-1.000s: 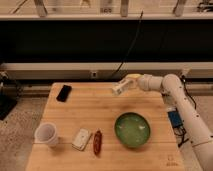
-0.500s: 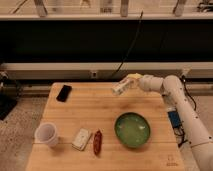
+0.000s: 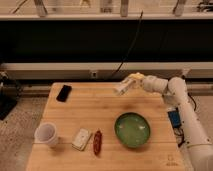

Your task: Stand the bottle upright

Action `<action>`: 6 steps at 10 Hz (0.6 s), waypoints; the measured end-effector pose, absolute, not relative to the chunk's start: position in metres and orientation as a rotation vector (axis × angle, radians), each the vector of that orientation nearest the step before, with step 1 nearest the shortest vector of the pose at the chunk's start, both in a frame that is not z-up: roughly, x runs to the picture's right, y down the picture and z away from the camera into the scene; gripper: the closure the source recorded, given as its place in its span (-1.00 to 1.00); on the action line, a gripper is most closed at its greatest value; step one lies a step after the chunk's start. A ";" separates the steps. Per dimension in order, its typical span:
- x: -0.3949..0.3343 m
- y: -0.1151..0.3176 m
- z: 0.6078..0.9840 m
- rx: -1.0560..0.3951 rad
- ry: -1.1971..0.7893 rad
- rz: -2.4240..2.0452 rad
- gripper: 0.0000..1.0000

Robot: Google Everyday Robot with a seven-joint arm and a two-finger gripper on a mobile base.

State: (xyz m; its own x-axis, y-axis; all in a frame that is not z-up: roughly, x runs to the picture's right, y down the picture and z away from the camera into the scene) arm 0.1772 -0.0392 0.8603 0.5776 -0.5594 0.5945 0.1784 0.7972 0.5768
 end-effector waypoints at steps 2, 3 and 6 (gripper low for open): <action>0.177 -0.030 0.850 0.498 -0.862 -0.470 0.94; 0.174 -0.026 0.845 0.495 -0.868 -0.483 0.94; 0.161 -0.020 0.839 0.478 -0.867 -0.495 0.94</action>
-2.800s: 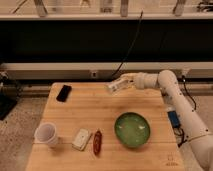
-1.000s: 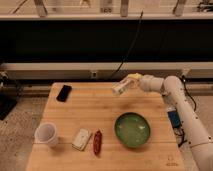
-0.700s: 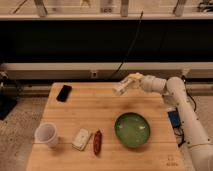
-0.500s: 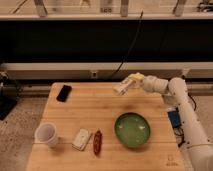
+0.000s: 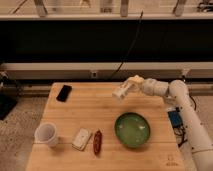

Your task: Stand the bottle upright

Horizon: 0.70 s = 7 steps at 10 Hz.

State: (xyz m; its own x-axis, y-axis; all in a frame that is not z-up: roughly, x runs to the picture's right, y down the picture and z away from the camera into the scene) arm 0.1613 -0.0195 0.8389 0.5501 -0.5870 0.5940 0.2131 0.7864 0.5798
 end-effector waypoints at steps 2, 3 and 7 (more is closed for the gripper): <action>0.155 -0.019 0.838 0.472 -0.851 -0.492 0.94; 0.153 -0.018 0.838 0.471 -0.845 -0.492 0.94; 0.143 -0.016 0.837 0.488 -0.811 -0.498 0.94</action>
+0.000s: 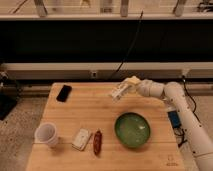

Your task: Stand the bottle upright

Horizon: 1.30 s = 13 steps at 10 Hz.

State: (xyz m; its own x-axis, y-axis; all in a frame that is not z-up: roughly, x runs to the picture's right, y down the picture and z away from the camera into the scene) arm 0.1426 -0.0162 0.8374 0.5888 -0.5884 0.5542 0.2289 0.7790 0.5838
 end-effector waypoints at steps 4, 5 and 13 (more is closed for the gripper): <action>0.134 -0.019 0.838 0.525 -0.767 -0.550 0.94; 0.132 -0.020 0.839 0.534 -0.757 -0.561 0.94; 0.118 -0.019 0.842 0.599 -0.694 -0.618 0.94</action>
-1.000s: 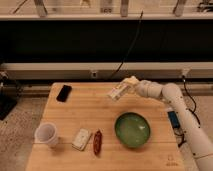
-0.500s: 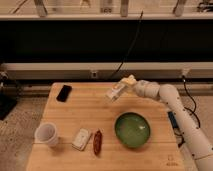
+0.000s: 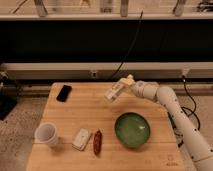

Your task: Stand the bottle upright

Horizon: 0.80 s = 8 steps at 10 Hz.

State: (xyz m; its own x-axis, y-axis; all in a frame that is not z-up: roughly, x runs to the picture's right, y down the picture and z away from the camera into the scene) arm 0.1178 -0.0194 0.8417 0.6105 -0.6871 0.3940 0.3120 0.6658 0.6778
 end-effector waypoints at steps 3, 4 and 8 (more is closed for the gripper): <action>0.110 -0.019 0.845 0.616 -0.672 -0.654 0.94; 0.109 -0.019 0.845 0.621 -0.666 -0.666 0.94; 0.097 -0.016 0.847 0.653 -0.638 -0.730 0.94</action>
State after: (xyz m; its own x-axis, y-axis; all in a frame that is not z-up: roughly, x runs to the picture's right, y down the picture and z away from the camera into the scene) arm 0.0966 -0.0164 0.8471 0.5810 -0.7605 0.2898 0.3894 0.5724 0.7216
